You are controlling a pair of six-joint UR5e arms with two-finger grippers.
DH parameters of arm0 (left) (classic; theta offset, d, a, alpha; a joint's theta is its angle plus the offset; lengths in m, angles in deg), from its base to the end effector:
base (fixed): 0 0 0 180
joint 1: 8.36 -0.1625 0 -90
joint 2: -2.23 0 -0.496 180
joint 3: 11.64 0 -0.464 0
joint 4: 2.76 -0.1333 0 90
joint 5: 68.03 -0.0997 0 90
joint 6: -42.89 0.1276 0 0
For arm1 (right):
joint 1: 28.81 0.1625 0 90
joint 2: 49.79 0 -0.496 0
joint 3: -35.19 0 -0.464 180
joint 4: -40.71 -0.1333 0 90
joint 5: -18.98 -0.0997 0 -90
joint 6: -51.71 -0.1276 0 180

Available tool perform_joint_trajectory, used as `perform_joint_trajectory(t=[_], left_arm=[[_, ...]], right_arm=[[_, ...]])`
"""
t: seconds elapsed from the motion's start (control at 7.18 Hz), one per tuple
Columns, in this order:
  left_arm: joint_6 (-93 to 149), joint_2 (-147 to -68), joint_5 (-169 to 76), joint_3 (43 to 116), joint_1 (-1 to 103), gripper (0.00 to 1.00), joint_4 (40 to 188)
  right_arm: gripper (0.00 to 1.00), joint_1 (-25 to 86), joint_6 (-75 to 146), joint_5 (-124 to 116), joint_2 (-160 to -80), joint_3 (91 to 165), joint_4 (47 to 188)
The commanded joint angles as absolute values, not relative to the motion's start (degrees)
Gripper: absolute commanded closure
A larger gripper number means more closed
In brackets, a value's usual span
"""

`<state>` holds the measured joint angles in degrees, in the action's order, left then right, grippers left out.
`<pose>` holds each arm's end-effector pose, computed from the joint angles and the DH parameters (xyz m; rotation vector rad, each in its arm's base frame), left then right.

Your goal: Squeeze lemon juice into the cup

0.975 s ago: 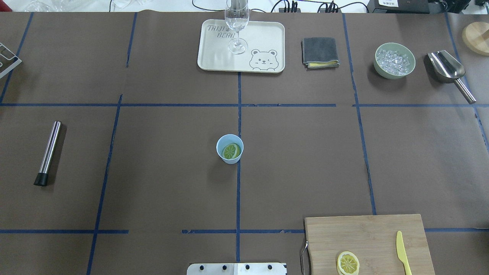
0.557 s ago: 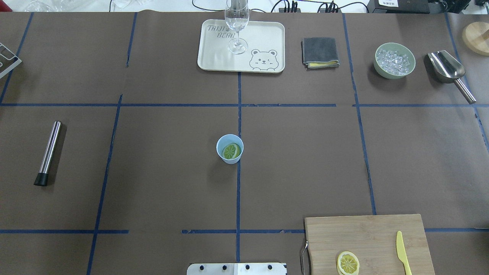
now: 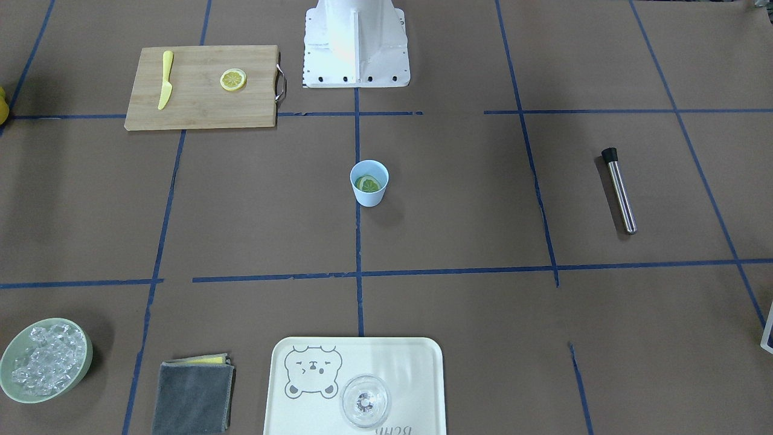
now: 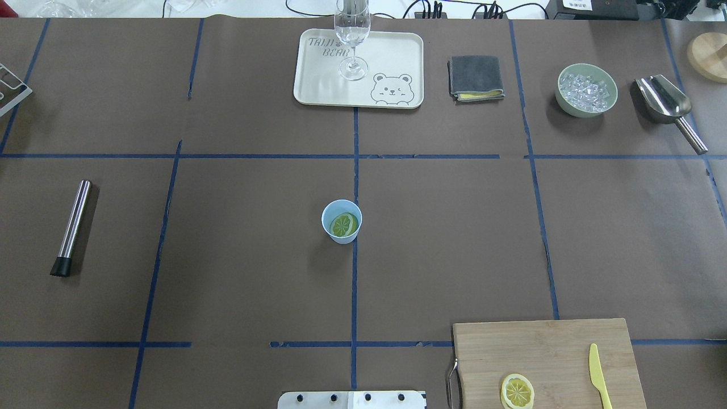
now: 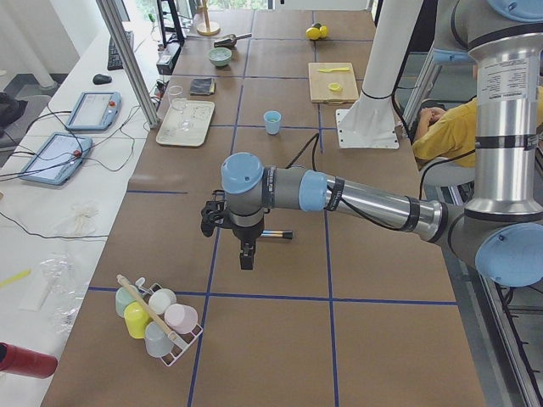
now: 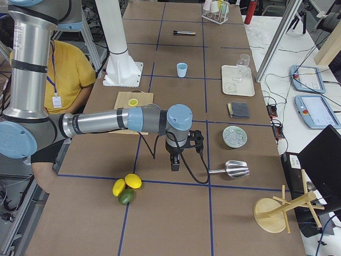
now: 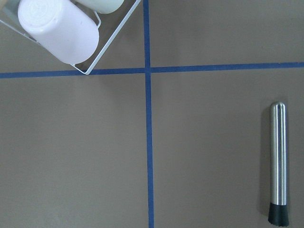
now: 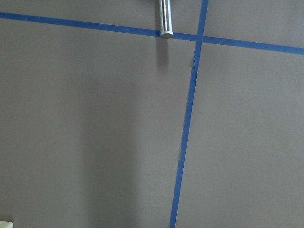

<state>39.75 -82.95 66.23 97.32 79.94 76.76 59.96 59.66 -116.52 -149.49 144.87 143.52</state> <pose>-0.0290 -0.5147 0.6282 0.0280 0.7741 0.0008 0.0322 -0.4694 0.6652 -0.0002 -0.7959 -0.1321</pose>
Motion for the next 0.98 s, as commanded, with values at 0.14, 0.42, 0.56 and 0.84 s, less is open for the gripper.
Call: perform_joint_trajectory(t=[0.14,0.42,0.56,0.84], left_arm=[[43.65,-82.84,66.88,94.81,80.41,0.00,79.14],[48.74,-82.85,67.66,94.19,82.33,0.00,79.51],[55.39,-82.76,68.02,92.88,85.04,0.00,79.07],[57.48,-83.89,67.32,90.15,87.18,0.00,78.63]], right_arm=[[0.00,59.96,59.45,-116.46,-149.54,144.70,143.54],[0.00,59.96,58.84,-115.67,-149.28,144.44,143.54],[0.00,59.96,58.75,-114.53,-149.11,144.53,143.54],[0.00,59.87,57.95,-114.43,-149.10,144.09,143.54]])
